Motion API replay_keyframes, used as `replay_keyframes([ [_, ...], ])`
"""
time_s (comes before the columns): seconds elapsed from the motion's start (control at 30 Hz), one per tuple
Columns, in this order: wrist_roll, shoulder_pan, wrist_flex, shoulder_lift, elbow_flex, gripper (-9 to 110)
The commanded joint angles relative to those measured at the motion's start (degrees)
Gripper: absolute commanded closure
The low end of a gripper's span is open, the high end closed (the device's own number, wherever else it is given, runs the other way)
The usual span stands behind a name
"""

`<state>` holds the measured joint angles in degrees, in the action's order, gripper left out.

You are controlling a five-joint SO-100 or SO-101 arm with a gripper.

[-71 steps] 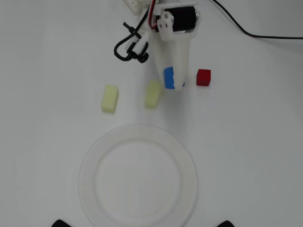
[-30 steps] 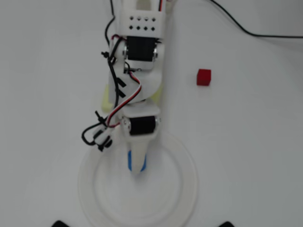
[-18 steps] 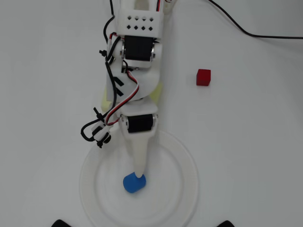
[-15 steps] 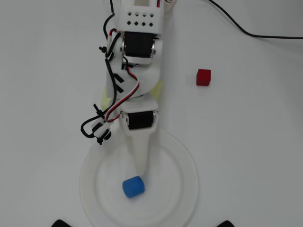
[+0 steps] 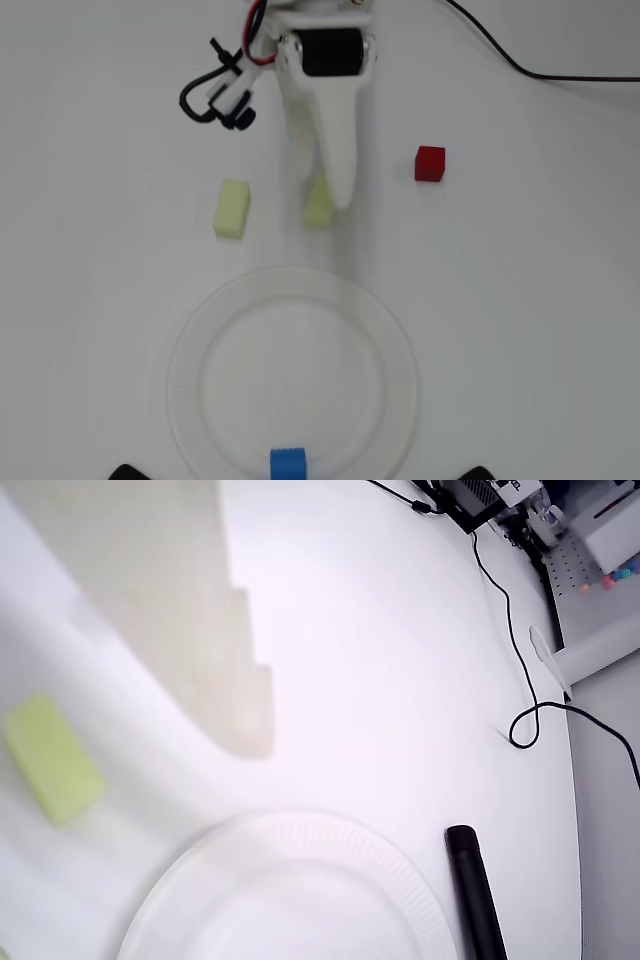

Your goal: Grasp a blue block and put it in the dish.

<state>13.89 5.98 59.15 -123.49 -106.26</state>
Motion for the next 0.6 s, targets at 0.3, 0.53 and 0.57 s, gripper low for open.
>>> replay_keyframes([
  [0.3,-1.58,-7.38,4.66,-56.60,-48.08,66],
  [0.53,-2.55,-5.89,13.36,-74.09,-62.31,66],
  [0.57,-3.25,-5.19,13.62,-73.92,-62.93,66],
])
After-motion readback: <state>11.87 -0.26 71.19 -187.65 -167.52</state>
